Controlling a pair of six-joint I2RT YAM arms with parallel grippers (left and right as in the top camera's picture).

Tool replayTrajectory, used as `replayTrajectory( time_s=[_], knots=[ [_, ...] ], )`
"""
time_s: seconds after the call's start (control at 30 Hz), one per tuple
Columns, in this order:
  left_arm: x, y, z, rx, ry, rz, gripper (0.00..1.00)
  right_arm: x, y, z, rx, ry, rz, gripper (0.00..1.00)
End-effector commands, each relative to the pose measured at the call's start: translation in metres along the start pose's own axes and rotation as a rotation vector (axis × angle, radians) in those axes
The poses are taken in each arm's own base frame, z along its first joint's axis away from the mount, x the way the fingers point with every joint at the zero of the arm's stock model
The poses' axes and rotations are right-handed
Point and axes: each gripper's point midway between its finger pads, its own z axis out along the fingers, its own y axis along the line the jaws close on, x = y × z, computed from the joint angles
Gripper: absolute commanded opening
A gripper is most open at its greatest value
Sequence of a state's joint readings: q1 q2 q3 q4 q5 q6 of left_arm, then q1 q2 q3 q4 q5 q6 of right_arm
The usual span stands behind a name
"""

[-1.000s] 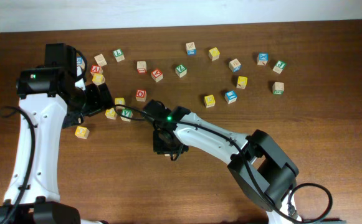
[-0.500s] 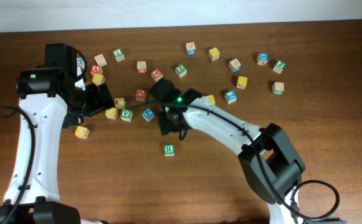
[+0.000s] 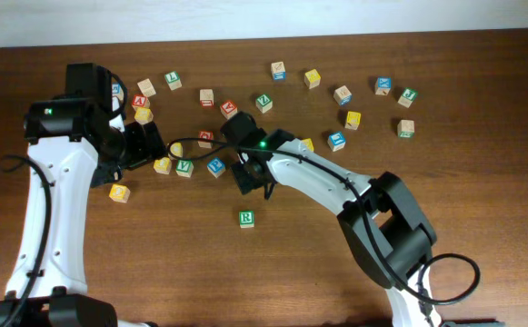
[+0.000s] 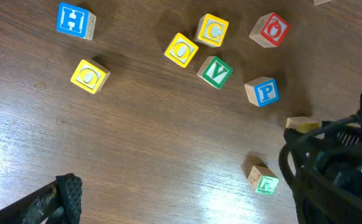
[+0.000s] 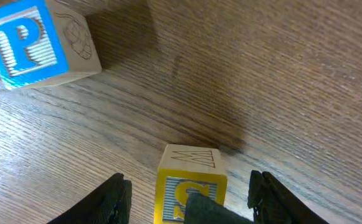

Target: Spell out RSS

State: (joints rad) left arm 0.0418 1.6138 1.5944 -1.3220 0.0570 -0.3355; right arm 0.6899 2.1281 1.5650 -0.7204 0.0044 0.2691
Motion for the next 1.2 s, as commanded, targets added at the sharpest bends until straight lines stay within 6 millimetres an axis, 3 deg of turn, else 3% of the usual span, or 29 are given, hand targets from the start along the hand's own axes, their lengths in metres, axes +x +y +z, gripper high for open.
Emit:
replayTrajectory(
  time_s=[0.0, 0.3, 0.5, 0.63, 0.73, 0.8, 0.9, 1.0, 1.07, 1.17],
  knots=[
    [-0.001, -0.001, -0.002, 0.011, -0.004, 0.006, 0.99, 0.003, -0.007, 0.006, 0.041, 0.005, 0.021, 0.41],
    [-0.001, -0.001, -0.002, 0.011, -0.004, 0.006, 0.99, 0.014, -0.008, 0.014, 0.046, 0.038, 0.02, 0.38],
    [-0.001, -0.001, -0.002, 0.011, -0.004, 0.006, 0.99, 0.011, -0.007, 0.013, 0.042, 0.027, 0.025, 0.25],
    [-0.001, -0.001, -0.002, 0.011, -0.004, 0.007, 0.99, 0.011, -0.007, 0.003, 0.042, 0.021, 0.084, 0.24],
    [-0.001, -0.001, -0.002, 0.011, -0.004, 0.006, 0.99, 0.015, -0.009, -0.028, 0.045, 0.025, 0.113, 0.24],
    [-0.001, -0.001, -0.002, 0.011, -0.004, 0.006, 0.99, 0.031, -0.013, -0.042, 0.063, 0.079, 0.155, 0.24],
    [-0.001, -0.001, -0.002, 0.011, -0.004, 0.006, 0.99, 0.075, -0.023, -0.052, 0.132, 0.252, 0.235, 0.24],
    [-0.001, -0.001, -0.002, 0.011, -0.004, 0.006, 0.99, 0.096, -0.012, -0.05, 0.097, 0.333, 0.288, 0.24],
    [-0.001, -0.001, -0.002, 0.011, -0.004, 0.006, 0.99, 0.1, -0.01, -0.042, 0.091, 0.33, 0.382, 0.24],
    [-0.001, -0.001, -0.002, 0.011, -0.004, 0.006, 0.99, 0.089, 0.008, -0.038, -0.009, 0.308, 0.396, 0.24]
  ],
)
